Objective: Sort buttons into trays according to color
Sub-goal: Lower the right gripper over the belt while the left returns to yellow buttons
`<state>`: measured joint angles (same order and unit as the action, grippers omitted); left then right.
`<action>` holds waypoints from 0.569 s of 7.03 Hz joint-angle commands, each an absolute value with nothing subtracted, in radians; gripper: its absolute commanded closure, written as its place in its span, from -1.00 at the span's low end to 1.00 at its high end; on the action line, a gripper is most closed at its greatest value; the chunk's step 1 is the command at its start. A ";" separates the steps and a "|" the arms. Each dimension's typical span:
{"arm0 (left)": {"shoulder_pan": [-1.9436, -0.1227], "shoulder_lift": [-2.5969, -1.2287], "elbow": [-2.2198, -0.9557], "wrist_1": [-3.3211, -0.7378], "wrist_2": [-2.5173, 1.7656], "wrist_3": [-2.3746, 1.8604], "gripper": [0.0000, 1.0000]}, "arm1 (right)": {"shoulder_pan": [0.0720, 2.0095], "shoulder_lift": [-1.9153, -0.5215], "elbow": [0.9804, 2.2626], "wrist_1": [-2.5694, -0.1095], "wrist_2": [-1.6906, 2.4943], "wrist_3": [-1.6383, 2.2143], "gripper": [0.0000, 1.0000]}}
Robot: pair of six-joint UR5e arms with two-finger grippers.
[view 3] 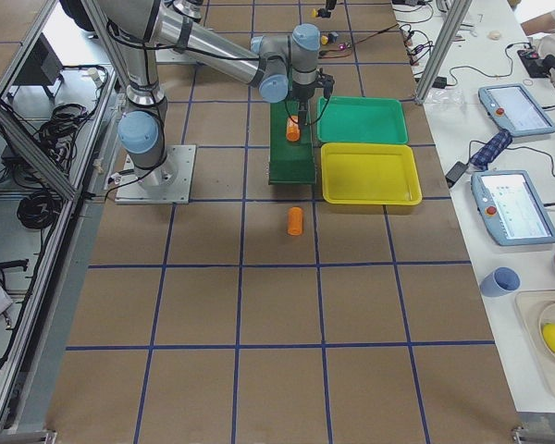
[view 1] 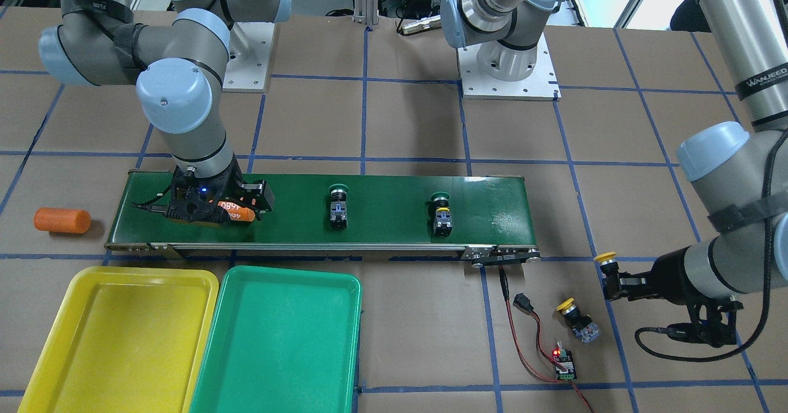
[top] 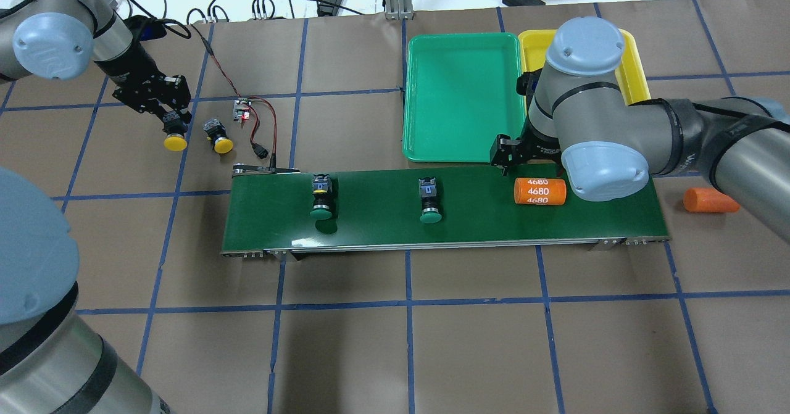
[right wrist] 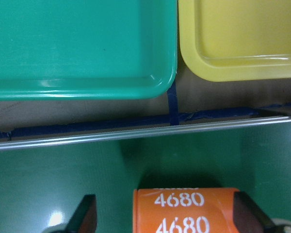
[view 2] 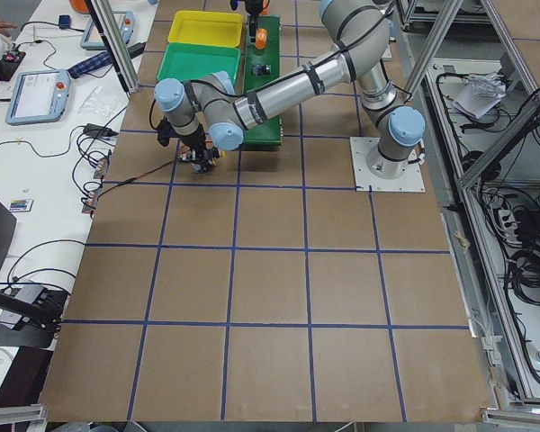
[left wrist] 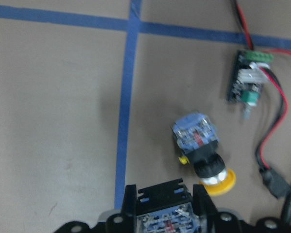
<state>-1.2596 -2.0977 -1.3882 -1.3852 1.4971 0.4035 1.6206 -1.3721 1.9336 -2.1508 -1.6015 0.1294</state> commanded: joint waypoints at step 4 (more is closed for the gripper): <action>-1.379 -1.956 -1.589 -1.394 1.485 0.551 1.00 | 1.623 -1.385 1.951 -2.160 -1.601 0.130 -1.00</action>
<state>-1.3712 -1.9921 -1.5383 -1.3911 1.4926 0.5438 1.6227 -1.3786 1.9511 -2.1599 -1.6015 0.1309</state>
